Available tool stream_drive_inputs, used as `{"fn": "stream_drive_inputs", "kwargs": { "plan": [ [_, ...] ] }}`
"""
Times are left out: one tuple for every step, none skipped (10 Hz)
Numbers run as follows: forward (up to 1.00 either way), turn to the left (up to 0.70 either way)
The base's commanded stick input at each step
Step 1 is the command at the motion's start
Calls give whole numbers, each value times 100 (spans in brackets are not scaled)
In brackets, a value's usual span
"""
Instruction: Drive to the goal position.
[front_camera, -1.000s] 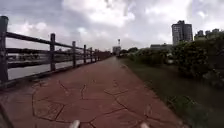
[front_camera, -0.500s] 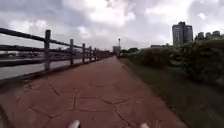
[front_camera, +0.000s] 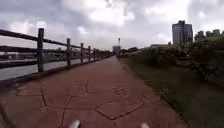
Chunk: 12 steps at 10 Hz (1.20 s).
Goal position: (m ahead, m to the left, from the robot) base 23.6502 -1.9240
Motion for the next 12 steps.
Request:
{"fn": "stream_drive_inputs", "kwargs": {
  "plan": [
    [70, 0],
    [70, 0],
    [70, 0],
    [70, 0],
    [70, 0],
    [70, 0],
    [70, 0],
    [70, 0],
    [70, 0],
    [70, 0],
    [70, 0],
    [70, 0]
  ]
}}
